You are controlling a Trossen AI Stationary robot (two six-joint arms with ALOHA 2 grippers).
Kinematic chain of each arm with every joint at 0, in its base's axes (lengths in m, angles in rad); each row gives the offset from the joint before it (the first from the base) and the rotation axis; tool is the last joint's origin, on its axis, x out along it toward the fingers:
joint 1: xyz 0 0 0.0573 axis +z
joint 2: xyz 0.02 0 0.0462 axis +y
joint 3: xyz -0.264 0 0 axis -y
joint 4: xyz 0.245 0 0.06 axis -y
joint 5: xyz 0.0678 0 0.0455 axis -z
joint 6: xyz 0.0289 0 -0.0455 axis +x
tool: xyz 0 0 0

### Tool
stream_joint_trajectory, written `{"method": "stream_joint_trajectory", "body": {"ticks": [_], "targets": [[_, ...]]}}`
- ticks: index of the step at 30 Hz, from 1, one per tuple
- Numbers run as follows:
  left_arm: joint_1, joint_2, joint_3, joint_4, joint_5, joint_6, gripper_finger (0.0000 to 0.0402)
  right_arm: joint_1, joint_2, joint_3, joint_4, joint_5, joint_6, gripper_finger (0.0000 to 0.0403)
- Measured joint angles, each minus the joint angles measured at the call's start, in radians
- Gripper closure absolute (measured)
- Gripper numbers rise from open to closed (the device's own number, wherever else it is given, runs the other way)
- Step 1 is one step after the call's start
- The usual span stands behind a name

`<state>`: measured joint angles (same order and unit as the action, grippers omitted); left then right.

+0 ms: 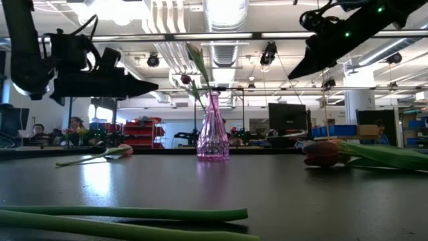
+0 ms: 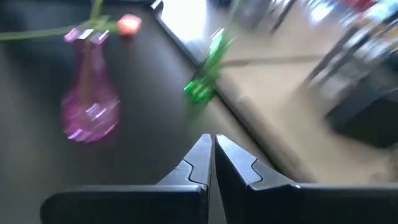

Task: Sort flowers into vase by color
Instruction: Put the purple flower into the purple vase

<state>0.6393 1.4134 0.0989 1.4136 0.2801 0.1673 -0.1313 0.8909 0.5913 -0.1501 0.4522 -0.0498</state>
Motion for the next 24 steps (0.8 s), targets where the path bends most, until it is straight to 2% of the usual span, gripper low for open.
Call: {"method": "stream_joint_trajectory", "body": {"ticks": [6, 10, 13, 16, 19, 24], "targets": [[-0.113, 0.000, -0.025, 0.000, -0.005, 0.008, 0.0328, 0.027, 0.002, 0.095, -0.329, -0.199, 0.257, 0.0390], [-0.158, 0.020, -0.022, 0.001, -0.008, 0.020, 0.0337, 0.081, 0.009, 0.140, -0.518, -0.252, 0.411, 0.0390], [-0.170, 0.036, -0.021, 0.004, -0.022, 0.026, 0.0344, 0.125, 0.009, 0.138, -0.564, -0.302, 0.499, 0.0380], [-0.172, 0.056, -0.023, 0.005, -0.082, 0.026, 0.0350, 0.162, 0.010, 0.120, -0.571, -0.355, 0.604, 0.0349], [-0.172, 0.078, -0.033, 0.006, -0.150, 0.033, 0.0353, 0.189, 0.035, 0.097, -0.578, -0.358, 0.723, 0.0306], [-0.172, 0.105, -0.071, 0.032, -0.167, 0.024, 0.0355, 0.212, 0.119, 0.073, -0.574, -0.411, 0.826, 0.0245]]}}
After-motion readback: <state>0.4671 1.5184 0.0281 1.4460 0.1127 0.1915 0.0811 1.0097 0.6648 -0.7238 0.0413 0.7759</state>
